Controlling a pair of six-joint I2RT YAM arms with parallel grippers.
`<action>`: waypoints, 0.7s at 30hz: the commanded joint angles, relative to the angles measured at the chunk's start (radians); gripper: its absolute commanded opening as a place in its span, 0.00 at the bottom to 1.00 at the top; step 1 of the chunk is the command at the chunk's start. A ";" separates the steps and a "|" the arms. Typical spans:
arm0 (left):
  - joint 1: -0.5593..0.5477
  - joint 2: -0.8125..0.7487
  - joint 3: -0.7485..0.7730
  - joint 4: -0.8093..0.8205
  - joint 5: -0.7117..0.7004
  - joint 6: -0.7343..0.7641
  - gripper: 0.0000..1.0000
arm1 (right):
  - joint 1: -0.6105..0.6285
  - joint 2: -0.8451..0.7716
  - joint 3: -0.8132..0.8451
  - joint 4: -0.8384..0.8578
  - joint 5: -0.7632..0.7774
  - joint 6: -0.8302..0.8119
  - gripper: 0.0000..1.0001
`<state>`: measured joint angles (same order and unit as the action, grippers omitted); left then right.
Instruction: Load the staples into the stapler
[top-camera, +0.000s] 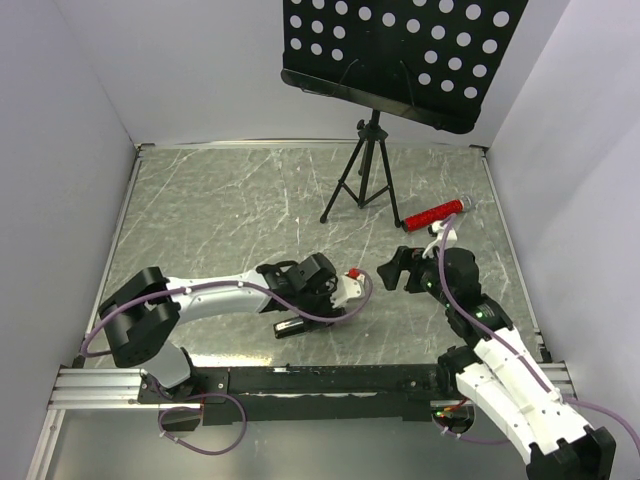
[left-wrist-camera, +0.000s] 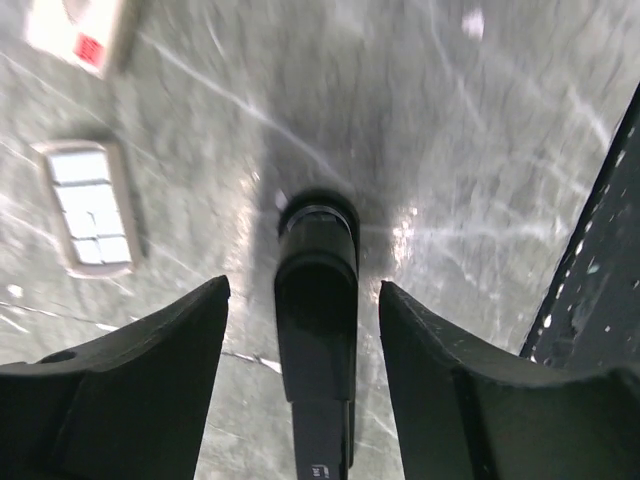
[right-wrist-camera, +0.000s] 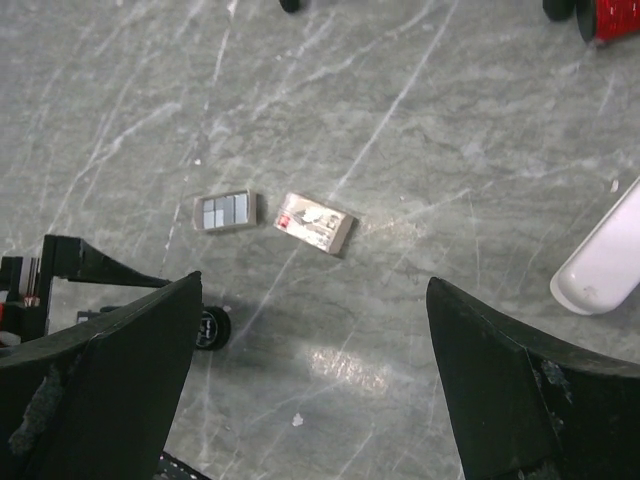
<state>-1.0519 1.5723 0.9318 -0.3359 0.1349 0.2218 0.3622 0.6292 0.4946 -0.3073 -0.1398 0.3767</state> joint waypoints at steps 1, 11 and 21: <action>-0.007 -0.028 0.068 0.035 0.009 0.008 0.67 | 0.003 -0.059 -0.010 0.059 0.003 -0.054 1.00; -0.007 0.083 0.147 -0.026 0.022 0.022 0.59 | 0.006 -0.091 -0.013 0.027 0.028 -0.050 1.00; -0.007 0.120 0.182 -0.074 0.022 0.028 0.53 | 0.006 -0.109 -0.028 0.014 0.031 -0.045 1.00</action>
<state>-1.0534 1.6764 1.0653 -0.3885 0.1383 0.2306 0.3622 0.5373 0.4740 -0.3084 -0.1207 0.3393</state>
